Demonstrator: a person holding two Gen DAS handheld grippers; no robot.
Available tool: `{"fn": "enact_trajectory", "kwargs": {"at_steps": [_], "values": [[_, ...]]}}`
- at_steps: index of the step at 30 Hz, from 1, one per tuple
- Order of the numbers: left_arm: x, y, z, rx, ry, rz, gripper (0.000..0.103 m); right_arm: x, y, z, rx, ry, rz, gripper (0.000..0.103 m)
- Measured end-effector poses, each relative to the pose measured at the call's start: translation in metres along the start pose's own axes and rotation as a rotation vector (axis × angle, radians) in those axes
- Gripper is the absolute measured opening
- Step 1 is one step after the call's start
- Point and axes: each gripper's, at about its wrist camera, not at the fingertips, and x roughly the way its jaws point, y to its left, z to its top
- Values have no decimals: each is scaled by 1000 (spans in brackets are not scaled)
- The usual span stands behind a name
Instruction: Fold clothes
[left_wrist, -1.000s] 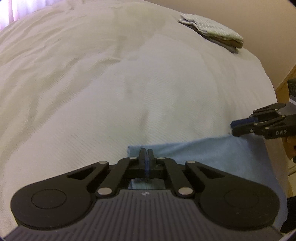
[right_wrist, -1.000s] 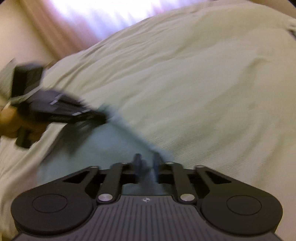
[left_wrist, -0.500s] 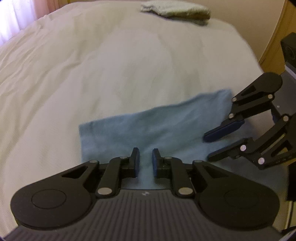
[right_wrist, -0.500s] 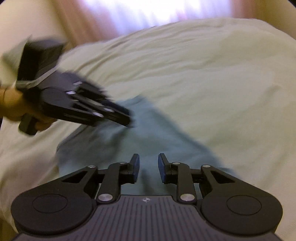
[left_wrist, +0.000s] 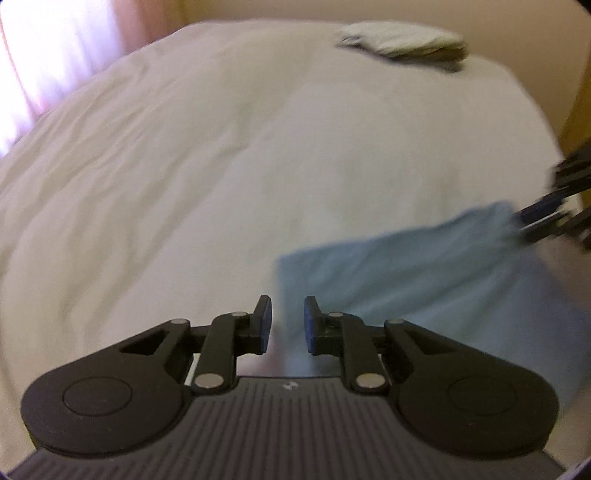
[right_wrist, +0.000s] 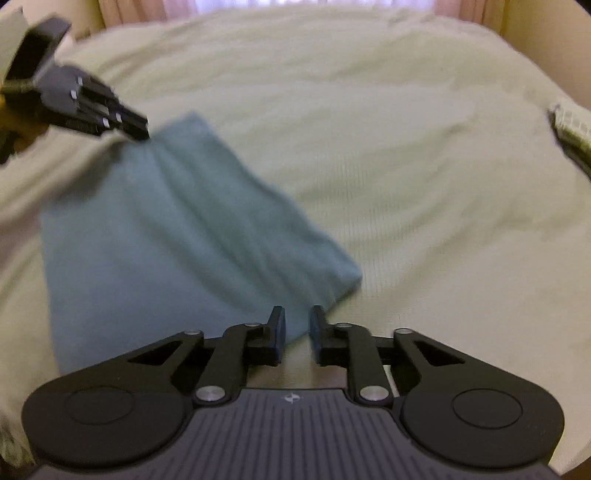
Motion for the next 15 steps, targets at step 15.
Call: {"fn": "enact_trajectory", "kwargs": {"at_steps": [15], "values": [[54,22,25,-87,3,48,17,61,-40,37,67,-87,25,22]]}}
